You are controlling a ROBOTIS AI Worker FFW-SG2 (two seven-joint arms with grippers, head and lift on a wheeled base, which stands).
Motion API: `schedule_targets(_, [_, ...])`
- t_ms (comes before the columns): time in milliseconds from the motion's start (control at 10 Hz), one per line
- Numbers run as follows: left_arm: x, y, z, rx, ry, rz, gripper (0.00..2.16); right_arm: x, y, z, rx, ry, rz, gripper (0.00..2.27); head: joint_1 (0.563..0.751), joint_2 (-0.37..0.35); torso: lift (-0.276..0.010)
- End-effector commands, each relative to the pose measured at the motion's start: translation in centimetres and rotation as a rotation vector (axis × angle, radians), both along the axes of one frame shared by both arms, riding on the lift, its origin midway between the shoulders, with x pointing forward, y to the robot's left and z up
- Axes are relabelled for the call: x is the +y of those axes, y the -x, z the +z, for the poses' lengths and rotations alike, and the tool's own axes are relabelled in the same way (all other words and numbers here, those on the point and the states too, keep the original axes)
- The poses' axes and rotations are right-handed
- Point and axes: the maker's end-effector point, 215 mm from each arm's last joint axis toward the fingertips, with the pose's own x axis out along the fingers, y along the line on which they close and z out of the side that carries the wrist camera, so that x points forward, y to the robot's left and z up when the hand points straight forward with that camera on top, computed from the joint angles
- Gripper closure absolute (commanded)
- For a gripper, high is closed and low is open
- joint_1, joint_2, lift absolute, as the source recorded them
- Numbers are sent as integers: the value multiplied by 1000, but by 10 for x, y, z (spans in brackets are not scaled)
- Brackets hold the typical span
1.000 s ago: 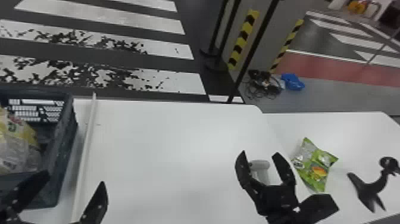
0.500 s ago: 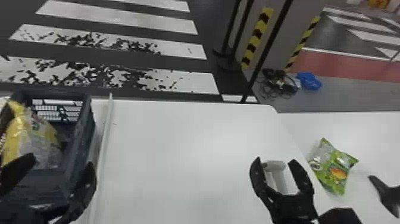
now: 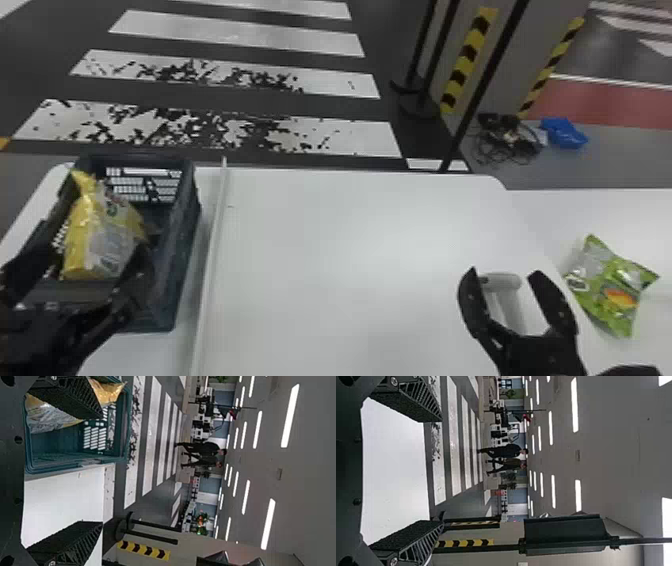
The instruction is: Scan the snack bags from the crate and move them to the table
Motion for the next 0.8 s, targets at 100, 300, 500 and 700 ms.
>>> schedule_targets(100, [26, -6, -17, 82, 29, 55, 39, 11, 0, 1, 3, 17, 43, 80, 695, -133, -95])
schedule_targets(300, [47, -13, -20, 113, 45, 92, 39, 21, 0, 1, 7, 23, 78, 80, 695, -88, -95])
schedule_targets(500, [70, -23, -20, 136, 76, 129, 46, 31, 0, -1, 12, 32, 110, 80, 695, -47, -95])
schedule_targets(700, [78, -40, -35, 182, 68, 142, 46, 34, 2, 4, 8, 51, 124, 80, 695, 4, -95])
